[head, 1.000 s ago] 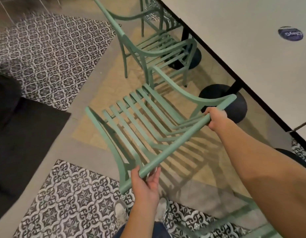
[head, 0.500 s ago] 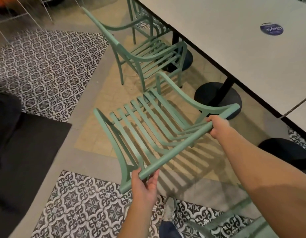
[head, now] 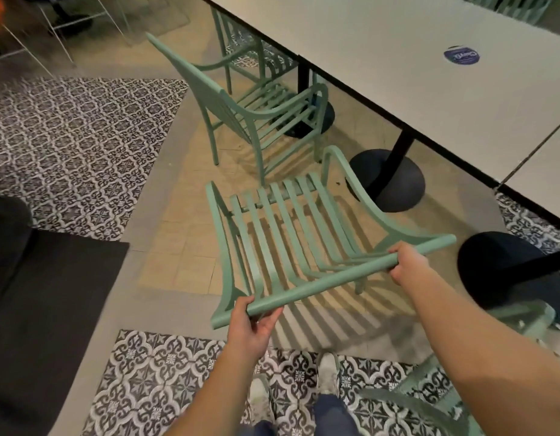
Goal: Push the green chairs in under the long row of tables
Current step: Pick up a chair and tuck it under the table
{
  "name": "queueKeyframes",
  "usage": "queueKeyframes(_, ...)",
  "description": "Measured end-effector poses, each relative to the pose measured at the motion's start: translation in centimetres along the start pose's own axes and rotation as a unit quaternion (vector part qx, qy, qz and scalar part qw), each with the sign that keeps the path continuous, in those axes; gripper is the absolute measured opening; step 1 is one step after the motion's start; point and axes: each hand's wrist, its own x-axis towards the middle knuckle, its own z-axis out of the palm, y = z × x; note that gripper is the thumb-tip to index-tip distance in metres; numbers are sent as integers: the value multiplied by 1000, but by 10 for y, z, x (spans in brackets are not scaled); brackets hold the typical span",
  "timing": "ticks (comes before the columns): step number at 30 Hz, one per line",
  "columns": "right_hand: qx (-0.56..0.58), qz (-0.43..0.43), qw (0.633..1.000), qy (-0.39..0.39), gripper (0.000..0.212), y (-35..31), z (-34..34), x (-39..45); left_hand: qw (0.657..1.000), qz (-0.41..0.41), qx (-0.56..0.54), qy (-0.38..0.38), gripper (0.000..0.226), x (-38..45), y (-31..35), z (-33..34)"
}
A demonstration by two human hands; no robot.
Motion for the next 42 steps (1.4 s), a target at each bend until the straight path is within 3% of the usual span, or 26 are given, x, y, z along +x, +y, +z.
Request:
queueKeyframes(13, 128, 11, 989, 76, 61, 90, -9, -73, 985, -27, 170, 10, 14, 15, 104, -28)
queueKeyframes(16, 144, -35, 984, 100, 77, 97, -11, -83, 969, -41, 240, 36, 40, 14, 112, -29)
queueKeyframes(18, 20, -133, 978, 158, 95, 95, -26, -98, 951, 9, 292, 104, 67, 8, 112, -35)
queueKeyframes(19, -73, -223, 956, 178, 100, 93, -37, -105, 923, 85, 339, 158, 81, 7, 112, -40)
queueKeyframes(20, -178, -331, 910, 173, 100, 91, -49, -112, 872, 185, 404, 204, 89, 5, 113, -45)
queueKeyframes(21, -289, -442, 837, 145, 97, 90, -62, -116, 794, 294, 483, 222, 93, 3, 113, -50)
queueKeyframes(23, -514, -564, 645, 39, 89, 86, -78, -115, 558, 486, 656, 151, 90, -2, 115, -59)
queueKeyframes(24, -603, -562, 566, -22, 88, 82, -80, -115, 435, 524, 728, 77, 84, -3, 116, -59)
queueKeyframes(25, -670, -529, 515, -75, 89, 80, -77, -110, 338, 524, 782, -5, 79, 0, 116, -58)
queueKeyframes(26, -719, -487, 483, -114, 88, 77, -72, -113, 266, 491, 827, -72, 73, 3, 116, -54)
queueKeyframes(28, -761, -438, 457, -142, 78, 74, -60, -114, 178, 411, 884, -134, 64, 12, 116, -42)
queueKeyframes(31, -759, -454, 446, -135, 82, 69, -50, -109, 112, 384, 907, -129, 41, 19, 115, -26)
queueKeyframes(34, -746, -483, 443, -119, 94, 70, -51, -103, 87, 377, 909, -154, 33, 23, 121, -21)
queueKeyframes(42, -737, -447, 497, -102, 70, 122, -47, -139, 32, 348, 923, -159, 33, 32, 162, -29)
